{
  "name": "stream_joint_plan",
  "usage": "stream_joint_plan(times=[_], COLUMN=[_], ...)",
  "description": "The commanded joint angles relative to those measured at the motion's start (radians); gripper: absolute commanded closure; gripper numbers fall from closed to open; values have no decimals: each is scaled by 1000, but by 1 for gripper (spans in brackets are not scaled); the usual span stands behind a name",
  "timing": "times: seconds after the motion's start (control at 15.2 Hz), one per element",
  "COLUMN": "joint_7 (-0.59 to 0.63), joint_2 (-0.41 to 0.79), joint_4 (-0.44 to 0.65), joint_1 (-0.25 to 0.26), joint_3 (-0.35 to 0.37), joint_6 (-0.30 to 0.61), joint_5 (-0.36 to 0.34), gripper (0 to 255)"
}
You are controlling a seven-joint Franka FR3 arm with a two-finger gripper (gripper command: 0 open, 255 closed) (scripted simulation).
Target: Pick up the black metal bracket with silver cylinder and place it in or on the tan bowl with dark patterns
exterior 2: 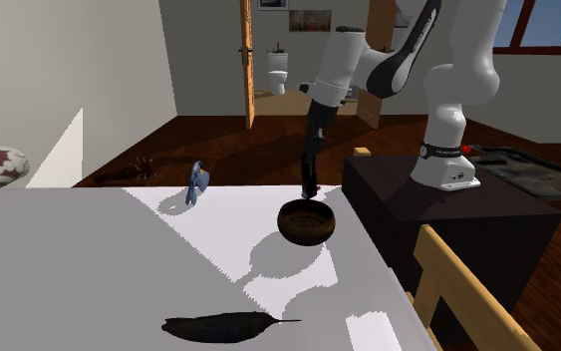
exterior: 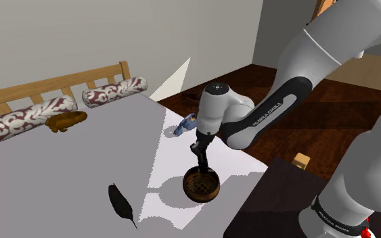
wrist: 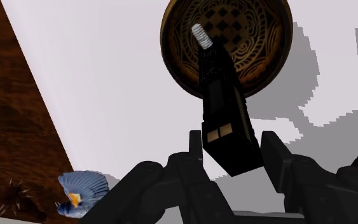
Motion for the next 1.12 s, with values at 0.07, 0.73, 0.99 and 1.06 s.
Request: stream_joint_plan(times=[0.07,0.73,0.99,1.06], joint_7=[47,212,212,212], joint_2=[42,166,166,166], joint_4=[0,12,13,13], joint_1=[-8,-5,-5,-5], joint_3=[0,-37,-37,-37], joint_6=[38,131,131,131], joint_5=[-55,-254,-254,-254], gripper=[255,255,255,255])
